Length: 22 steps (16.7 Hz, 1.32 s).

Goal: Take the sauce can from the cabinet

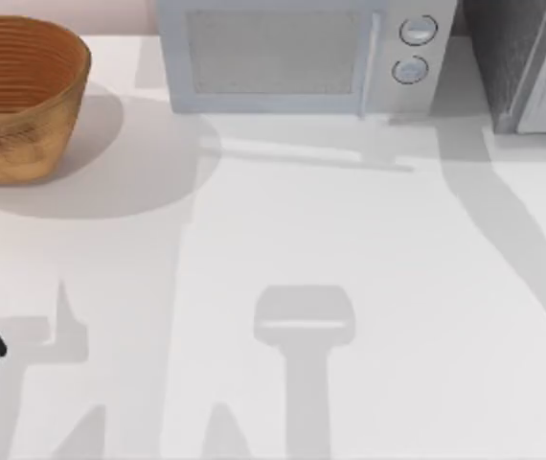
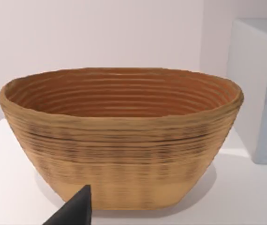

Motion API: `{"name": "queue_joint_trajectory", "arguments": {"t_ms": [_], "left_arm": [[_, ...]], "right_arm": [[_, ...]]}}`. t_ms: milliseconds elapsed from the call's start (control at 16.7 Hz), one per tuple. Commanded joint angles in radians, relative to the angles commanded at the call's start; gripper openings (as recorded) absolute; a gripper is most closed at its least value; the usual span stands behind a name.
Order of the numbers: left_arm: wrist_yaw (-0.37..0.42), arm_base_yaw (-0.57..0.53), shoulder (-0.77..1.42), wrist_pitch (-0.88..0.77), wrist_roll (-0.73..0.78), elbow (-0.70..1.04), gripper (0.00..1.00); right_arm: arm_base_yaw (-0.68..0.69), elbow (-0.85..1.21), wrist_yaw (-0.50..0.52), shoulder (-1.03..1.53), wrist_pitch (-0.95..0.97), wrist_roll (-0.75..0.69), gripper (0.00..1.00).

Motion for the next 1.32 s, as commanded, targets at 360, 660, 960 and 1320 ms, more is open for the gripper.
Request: {"name": "queue_joint_trajectory", "arguments": {"t_ms": [360,660,960,1320], "left_arm": [[0.000,0.000,0.000,0.000,0.000,0.000,1.00],[0.000,0.000,0.000,0.000,0.000,0.000,1.00],[0.000,0.000,0.000,0.000,0.000,0.000,1.00],[0.000,0.000,0.000,0.000,0.000,0.000,1.00]], "right_arm": [[0.018,-0.009,0.020,-0.040,-0.026,0.002,0.00],[-0.072,-0.110,0.009,-0.136,0.034,-0.008,0.00],[-0.216,-0.456,-0.145,-0.460,0.144,-0.035,0.00],[-0.297,-1.069,-0.297,-0.949,0.352,-0.031,0.00]]}}
